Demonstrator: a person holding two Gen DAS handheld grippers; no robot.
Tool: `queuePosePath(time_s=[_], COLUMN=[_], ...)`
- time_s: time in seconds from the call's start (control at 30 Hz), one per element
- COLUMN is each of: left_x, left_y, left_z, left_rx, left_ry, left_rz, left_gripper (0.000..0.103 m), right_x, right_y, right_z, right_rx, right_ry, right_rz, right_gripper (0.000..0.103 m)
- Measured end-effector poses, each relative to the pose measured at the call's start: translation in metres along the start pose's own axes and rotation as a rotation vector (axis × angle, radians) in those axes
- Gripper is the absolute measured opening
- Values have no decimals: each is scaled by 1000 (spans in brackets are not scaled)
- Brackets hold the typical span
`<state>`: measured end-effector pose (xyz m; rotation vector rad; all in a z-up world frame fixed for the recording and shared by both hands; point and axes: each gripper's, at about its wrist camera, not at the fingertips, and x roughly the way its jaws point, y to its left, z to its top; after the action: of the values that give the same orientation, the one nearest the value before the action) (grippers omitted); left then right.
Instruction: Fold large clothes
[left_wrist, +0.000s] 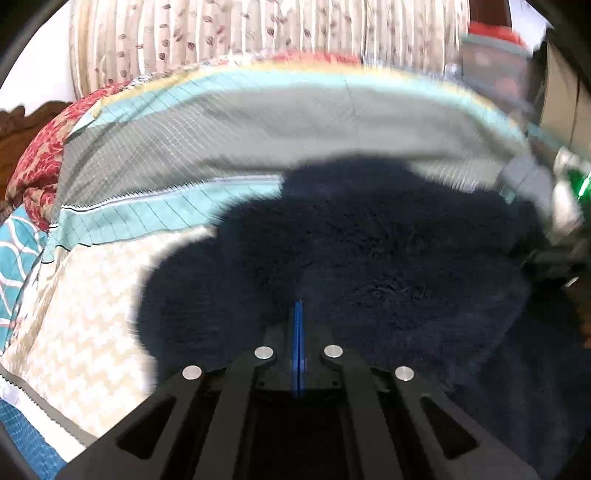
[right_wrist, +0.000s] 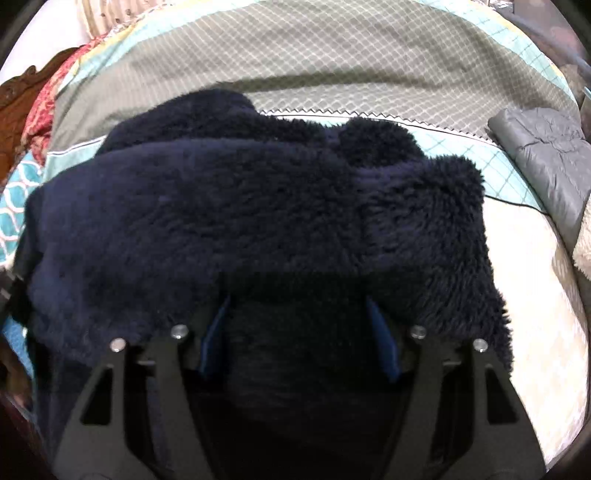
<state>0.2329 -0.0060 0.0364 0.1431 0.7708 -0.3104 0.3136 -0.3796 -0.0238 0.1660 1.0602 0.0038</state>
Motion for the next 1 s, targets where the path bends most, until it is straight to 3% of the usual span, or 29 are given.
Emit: queuePosePath(time_s=[0.1,0.2,0.27,0.3,0.4,0.5,0.6,0.77,0.9,1.0], left_x=[-42,-66,-62,-54,-24,3,29,67,95,93], left_y=[58,156,242,286,387,461,483,473,472,466], left_z=[11,24,27,26,14,-4,-12,-18,-34,-36], left_rx=[-57,-132,-185,-221,-366,-514,-580,-573,-588,-592], left_ry=[-88,-128,-78,-28,147,219,249,298,375,351], left_rz=[-14,126,265,285,259,176,67,-40,25,48], left_gripper=[29,29,29,29,29,29,29,29,29,28], right_x=[0,5,8,10,12,10,6,0,1,1], right_y=[-5,-5,-2,-1,-1,-1,-1,-1,-1,0], right_z=[-9,-11,-13,-15,-20,-25,-33,-41,-42,-42], right_rx=[7,31,33,37,50,58,63,66,66,63], right_ry=[-9,-30,-56,-82,-132,-157,-168,-175,-175,-181], right_rz=[27,23,11,6,6,17,18,14,12,12], right_gripper=[64,67,69,70,71,71,71,71,71,71])
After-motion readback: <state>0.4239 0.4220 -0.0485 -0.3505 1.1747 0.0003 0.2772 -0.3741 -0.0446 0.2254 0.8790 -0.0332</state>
